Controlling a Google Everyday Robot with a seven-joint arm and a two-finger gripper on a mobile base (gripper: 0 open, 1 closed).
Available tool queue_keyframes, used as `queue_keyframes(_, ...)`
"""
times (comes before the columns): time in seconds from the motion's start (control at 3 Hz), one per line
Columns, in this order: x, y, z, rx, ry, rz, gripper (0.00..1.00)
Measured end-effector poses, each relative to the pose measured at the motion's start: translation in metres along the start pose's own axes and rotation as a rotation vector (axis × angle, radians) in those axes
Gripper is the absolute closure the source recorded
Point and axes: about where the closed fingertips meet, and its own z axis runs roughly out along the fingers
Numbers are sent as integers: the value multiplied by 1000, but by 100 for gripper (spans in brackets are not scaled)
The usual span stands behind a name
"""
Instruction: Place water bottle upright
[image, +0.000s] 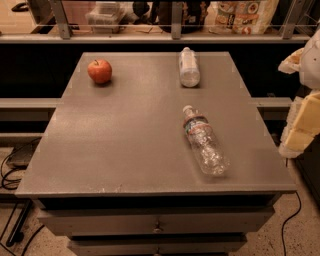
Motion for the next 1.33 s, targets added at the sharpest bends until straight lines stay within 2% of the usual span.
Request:
queue_keyframes(0.33, 0, 0, 0, 0, 0, 0, 0)
queue_keyframes(0.67, -7, -3, 1, 13, -7, 63, 0)
queue_keyframes(1.0, -26, -8, 16, -15, -58, 206, 0)
queue_keyframes(1.33, -62, -8, 36, -54, -69, 317, 0)
